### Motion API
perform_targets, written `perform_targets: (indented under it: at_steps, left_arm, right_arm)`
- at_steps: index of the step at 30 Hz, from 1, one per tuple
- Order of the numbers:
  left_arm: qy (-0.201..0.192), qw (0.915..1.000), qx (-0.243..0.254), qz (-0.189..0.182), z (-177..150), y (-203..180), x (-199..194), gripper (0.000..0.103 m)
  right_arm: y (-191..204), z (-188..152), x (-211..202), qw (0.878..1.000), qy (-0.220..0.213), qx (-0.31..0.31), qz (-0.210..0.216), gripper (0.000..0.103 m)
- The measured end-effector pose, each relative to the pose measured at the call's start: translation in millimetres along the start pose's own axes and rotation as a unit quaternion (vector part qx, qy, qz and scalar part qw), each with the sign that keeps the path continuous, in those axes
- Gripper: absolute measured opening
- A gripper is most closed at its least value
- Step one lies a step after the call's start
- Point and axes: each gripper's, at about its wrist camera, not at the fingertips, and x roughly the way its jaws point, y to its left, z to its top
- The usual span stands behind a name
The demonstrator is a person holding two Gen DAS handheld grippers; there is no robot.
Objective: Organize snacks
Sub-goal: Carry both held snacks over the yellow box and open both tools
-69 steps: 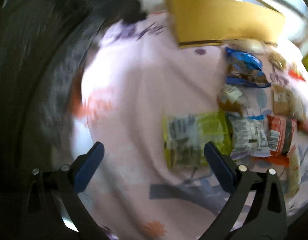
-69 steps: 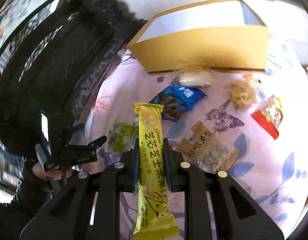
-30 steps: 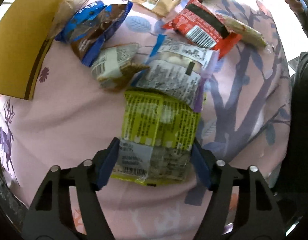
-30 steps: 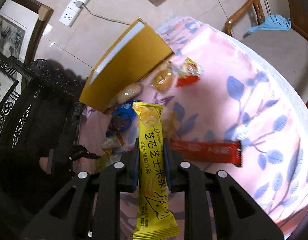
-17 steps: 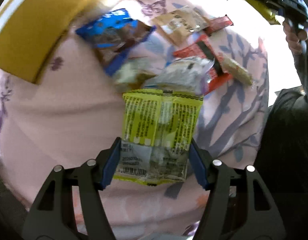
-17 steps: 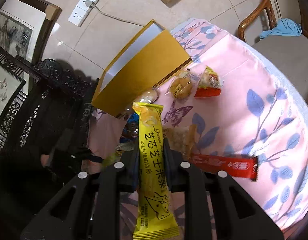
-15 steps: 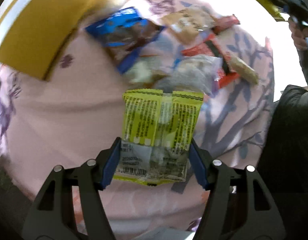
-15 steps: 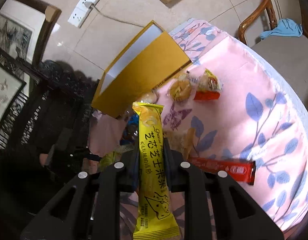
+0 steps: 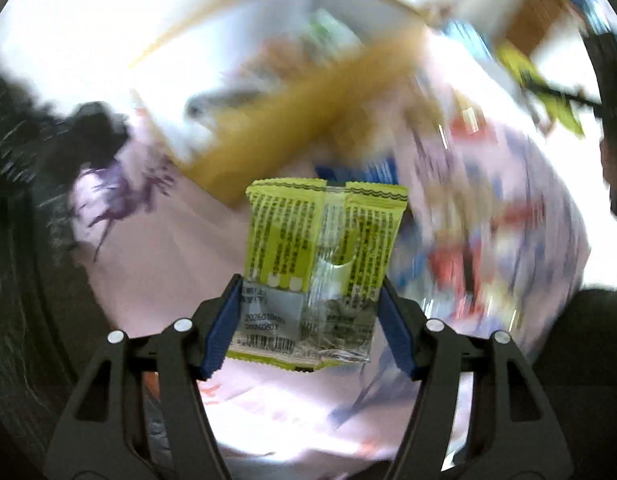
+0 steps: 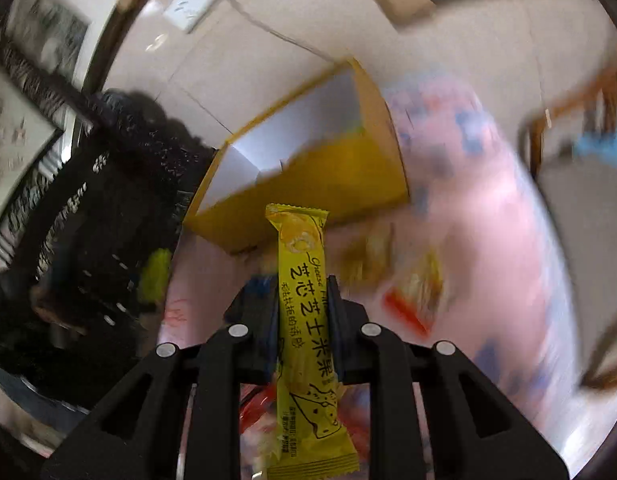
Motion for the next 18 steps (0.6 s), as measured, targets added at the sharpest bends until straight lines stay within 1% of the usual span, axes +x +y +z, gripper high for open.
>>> perform_targets:
  at_steps: [1,2,3,5,6,7,8,10,11,12,13,14,16,18]
  left_arm:
    - [-0.022,0.9996,-0.019,0.007,4.4,-1.5,-5.4,0.065]
    - [-0.051,0.9974,-0.047,0.021,12.9,2.2,-15.4,0.065]
    - [-0.066,0.9955,-0.06,0.034,19.7,0.9,-17.2,0.065]
    - [-0.091,0.9896,-0.081,0.077,34.1,2.1,-24.6,0.066]
    - [-0.107,0.9832,-0.103,0.106,42.7,4.3,-27.0,0.066]
    - [-0.125,0.9751,-0.14,0.118,50.2,9.1,-29.3,0.066]
    - [-0.137,0.969,-0.167,0.12,53.6,10.1,-27.5,0.066]
    - [-0.167,0.9494,-0.229,0.137,66.3,22.2,-30.6,0.066]
    - [-0.182,0.9406,-0.254,0.133,73.5,28.6,-30.2,0.066]
    - [-0.192,0.9369,-0.263,0.128,78.7,30.8,-28.1,0.066]
    - [-0.196,0.9355,-0.267,0.124,84.2,33.1,-25.6,0.066]
    - [-0.195,0.9371,-0.265,0.116,92.6,35.3,-19.4,0.066]
    - [-0.187,0.9434,-0.256,0.096,106.5,39.3,-5.9,0.066]
    - [-0.184,0.9482,-0.243,0.088,115.9,41.3,5.0,0.066]
  right_arm:
    - [5.1,11.6,1.5,1.0,-0.002,-0.02,0.002,0.021]
    - [10.2,23.3,3.8,0.999,-0.003,-0.037,0.001,0.021]
    - [17.5,38.6,6.2,0.998,-0.007,-0.058,0.006,0.021]
    - [29.5,60.1,10.0,0.996,-0.016,-0.088,0.015,0.021]
    - [39.6,75.3,12.3,0.993,-0.023,-0.113,0.015,0.021]
    - [44.6,84.6,14.8,0.992,-0.028,-0.124,0.014,0.021]
    - [52.2,98.9,18.0,0.989,-0.034,-0.141,0.01,0.021]
    - [59.3,120.0,23.0,0.986,-0.042,-0.16,0.008,0.021]
    - [64.6,133.2,29.8,0.984,-0.044,-0.172,0.002,0.021]
    - [67.8,142.6,36.9,0.982,-0.046,-0.18,-0.012,0.021]
    - [71.0,151.4,45.0,0.98,-0.045,-0.189,-0.03,0.021]
    - [73.8,158.5,53.6,0.978,-0.044,-0.199,-0.046,0.021]
    - [75.1,166.9,64.0,0.976,-0.041,-0.206,-0.063,0.021]
    - [72.4,173.1,72.9,0.977,-0.035,-0.199,-0.066,0.021]
